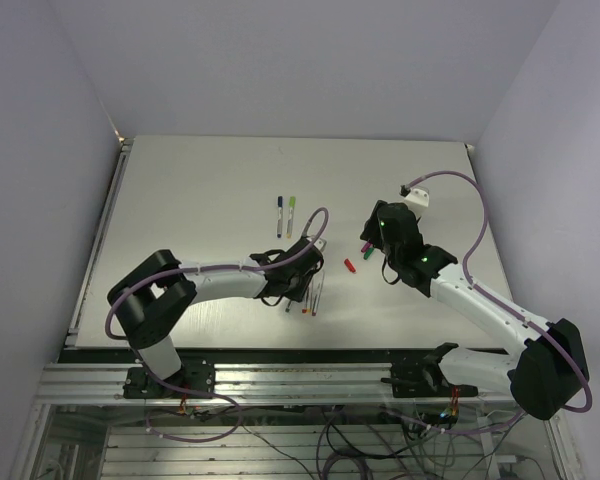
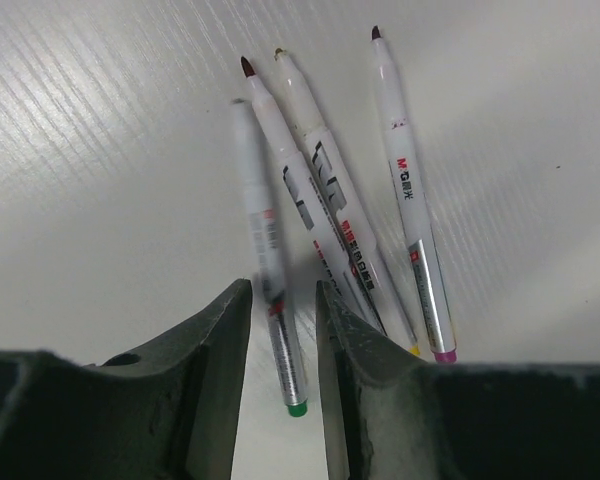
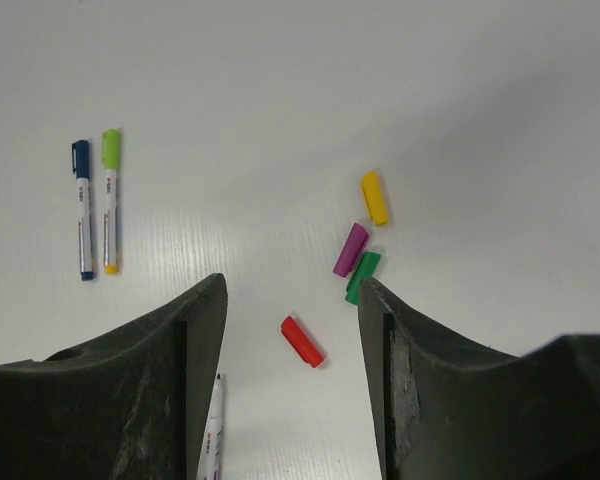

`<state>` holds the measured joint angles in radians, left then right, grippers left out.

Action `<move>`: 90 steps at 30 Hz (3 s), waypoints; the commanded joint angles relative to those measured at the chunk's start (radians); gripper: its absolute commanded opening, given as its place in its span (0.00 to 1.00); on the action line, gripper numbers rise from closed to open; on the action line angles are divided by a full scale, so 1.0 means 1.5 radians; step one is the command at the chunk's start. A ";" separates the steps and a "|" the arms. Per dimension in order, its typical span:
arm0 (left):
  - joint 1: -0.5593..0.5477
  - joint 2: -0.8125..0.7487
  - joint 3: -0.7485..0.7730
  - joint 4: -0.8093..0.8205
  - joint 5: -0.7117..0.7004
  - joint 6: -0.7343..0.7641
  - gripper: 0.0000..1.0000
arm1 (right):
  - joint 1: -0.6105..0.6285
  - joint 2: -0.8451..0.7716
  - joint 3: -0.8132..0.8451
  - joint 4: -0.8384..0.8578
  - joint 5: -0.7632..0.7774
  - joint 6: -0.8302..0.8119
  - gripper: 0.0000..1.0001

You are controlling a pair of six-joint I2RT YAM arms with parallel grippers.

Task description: Insert the pens into the pen caps

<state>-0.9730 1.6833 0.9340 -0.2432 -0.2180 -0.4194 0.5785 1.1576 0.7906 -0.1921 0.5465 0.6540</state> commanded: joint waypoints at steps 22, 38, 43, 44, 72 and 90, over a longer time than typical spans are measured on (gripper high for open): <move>-0.007 -0.005 -0.009 -0.099 -0.018 -0.050 0.37 | -0.009 0.004 -0.005 0.019 -0.008 0.000 0.54; -0.007 0.088 0.023 -0.129 -0.066 -0.089 0.34 | -0.013 0.003 0.001 0.009 -0.015 -0.006 0.54; -0.007 0.094 0.028 -0.132 -0.067 -0.095 0.31 | -0.015 -0.004 -0.003 0.003 -0.015 -0.005 0.54; -0.008 0.098 0.030 -0.136 -0.069 -0.096 0.29 | -0.016 -0.005 -0.003 0.002 -0.013 -0.004 0.54; 0.034 -0.032 0.131 -0.143 -0.140 -0.032 0.07 | -0.092 0.140 0.032 -0.112 -0.133 0.027 0.32; 0.073 -0.066 0.103 -0.088 -0.076 -0.051 0.07 | -0.102 0.299 0.090 -0.072 -0.134 0.014 0.36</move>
<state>-0.8707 1.6062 1.0863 -0.4046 -0.3523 -0.4965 0.4377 1.5673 0.8898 -0.3264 0.3454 0.6849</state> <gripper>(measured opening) 0.099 0.363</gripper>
